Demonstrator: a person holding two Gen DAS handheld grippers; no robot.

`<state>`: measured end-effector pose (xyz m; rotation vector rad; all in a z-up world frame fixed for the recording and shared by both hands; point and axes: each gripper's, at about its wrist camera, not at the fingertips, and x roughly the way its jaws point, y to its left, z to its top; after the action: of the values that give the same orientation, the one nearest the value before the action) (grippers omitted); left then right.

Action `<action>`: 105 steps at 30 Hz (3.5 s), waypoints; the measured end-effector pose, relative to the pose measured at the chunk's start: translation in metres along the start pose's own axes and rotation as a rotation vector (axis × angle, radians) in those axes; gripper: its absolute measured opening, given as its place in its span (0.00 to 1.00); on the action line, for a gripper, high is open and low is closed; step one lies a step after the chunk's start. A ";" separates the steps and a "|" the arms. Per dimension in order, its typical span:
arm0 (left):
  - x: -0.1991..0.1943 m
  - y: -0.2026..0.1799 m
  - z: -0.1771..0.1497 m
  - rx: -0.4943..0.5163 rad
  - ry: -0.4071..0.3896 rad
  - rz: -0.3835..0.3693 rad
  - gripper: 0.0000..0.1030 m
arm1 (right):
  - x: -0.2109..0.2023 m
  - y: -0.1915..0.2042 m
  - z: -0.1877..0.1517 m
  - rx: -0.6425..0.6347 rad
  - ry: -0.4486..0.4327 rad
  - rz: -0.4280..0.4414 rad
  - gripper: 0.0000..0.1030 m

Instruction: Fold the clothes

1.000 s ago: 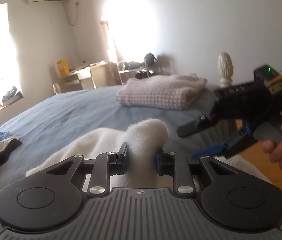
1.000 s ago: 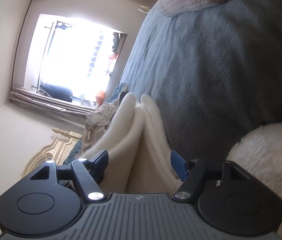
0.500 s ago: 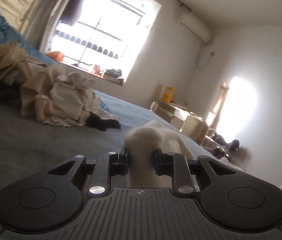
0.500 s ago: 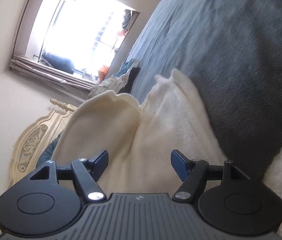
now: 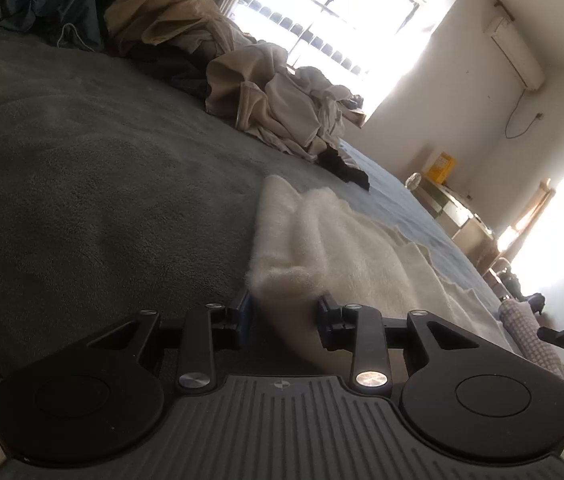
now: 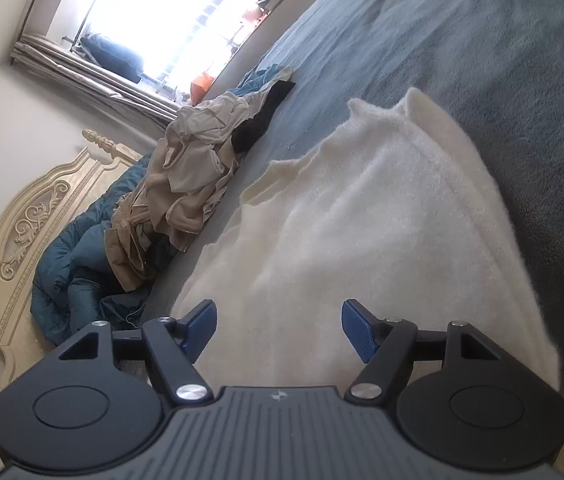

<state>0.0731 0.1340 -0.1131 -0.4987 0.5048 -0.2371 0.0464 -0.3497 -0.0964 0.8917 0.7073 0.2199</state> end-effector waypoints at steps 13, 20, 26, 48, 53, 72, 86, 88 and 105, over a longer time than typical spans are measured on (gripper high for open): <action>-0.002 -0.027 0.032 0.104 -0.026 -0.045 0.65 | 0.011 -0.004 0.018 0.113 -0.034 0.101 0.73; 0.033 -0.058 0.030 0.215 0.070 -0.061 0.65 | 0.004 -0.031 0.023 0.402 -0.090 0.278 0.76; 0.037 -0.068 0.026 0.258 0.105 -0.049 0.65 | -0.002 -0.045 0.024 0.469 -0.111 0.328 0.83; 0.039 -0.091 0.017 0.309 0.160 -0.088 0.69 | -0.009 -0.081 0.017 0.611 -0.169 0.352 0.90; 0.030 -0.117 0.014 0.258 0.185 -0.355 0.70 | -0.005 -0.067 0.021 0.596 -0.152 0.402 0.90; 0.035 -0.215 -0.039 -0.159 0.086 -0.680 1.00 | 0.016 0.012 0.012 0.679 -0.284 0.781 0.91; 0.042 -0.190 -0.032 -0.019 0.113 -0.422 0.69 | -0.020 0.016 0.027 0.483 -0.409 0.689 1.00; 0.038 -0.182 -0.031 0.049 0.111 -0.378 0.69 | -0.043 0.011 0.037 0.430 -0.467 0.665 1.00; 0.006 -0.141 -0.002 0.194 0.238 -0.258 1.00 | -0.108 -0.015 0.049 0.305 -0.614 0.560 1.00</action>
<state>0.0640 0.0103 -0.0448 -0.3459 0.6416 -0.5919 -0.0051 -0.4398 -0.0366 1.3592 -0.0987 0.3173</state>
